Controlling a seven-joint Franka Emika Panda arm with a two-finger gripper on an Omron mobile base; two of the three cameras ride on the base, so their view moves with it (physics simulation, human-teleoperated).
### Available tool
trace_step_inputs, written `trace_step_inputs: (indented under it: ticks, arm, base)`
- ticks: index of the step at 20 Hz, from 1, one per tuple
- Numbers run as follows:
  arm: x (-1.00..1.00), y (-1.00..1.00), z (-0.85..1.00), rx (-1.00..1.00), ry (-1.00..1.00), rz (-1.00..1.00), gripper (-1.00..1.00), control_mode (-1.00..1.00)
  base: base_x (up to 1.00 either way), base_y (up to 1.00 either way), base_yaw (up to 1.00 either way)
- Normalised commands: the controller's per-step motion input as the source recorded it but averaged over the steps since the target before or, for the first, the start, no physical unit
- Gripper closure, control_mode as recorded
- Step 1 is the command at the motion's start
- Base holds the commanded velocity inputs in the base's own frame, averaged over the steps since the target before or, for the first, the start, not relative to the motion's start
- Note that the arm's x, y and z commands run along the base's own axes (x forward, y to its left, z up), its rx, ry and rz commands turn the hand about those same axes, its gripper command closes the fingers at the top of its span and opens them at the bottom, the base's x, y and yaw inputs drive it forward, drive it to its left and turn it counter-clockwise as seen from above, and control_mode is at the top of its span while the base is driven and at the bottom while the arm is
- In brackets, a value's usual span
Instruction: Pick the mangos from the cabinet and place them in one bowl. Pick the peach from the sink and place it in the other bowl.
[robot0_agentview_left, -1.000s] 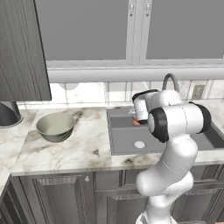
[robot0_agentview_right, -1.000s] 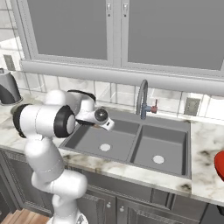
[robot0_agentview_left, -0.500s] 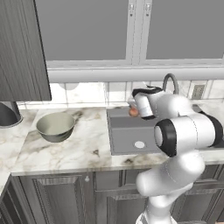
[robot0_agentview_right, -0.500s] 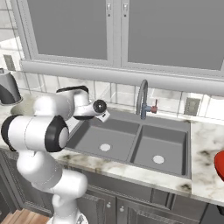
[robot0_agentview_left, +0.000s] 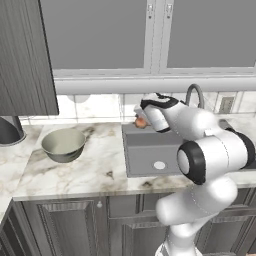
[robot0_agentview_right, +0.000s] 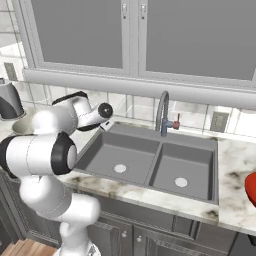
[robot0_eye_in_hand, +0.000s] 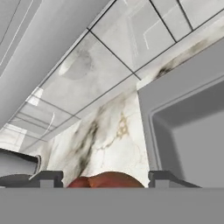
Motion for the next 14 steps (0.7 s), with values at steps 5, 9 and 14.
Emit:
trace_step_inputs:
  ticks: [5, 9, 14]
  arm:
    - [0.00, 0.65, 0.00, 0.01, 0.03, 0.10, 1.00, -1.00]
    - [-0.01, 0.62, 0.00, 0.00, 0.02, 0.09, 1.00, -1.00]
    - [0.00, 0.60, 0.01, 0.02, 0.00, 0.07, 1.00, -1.00]
  base:
    - [0.00, 0.00, 0.00]
    - [0.00, 0.00, 0.00]
    - [0.00, 0.00, 0.00]
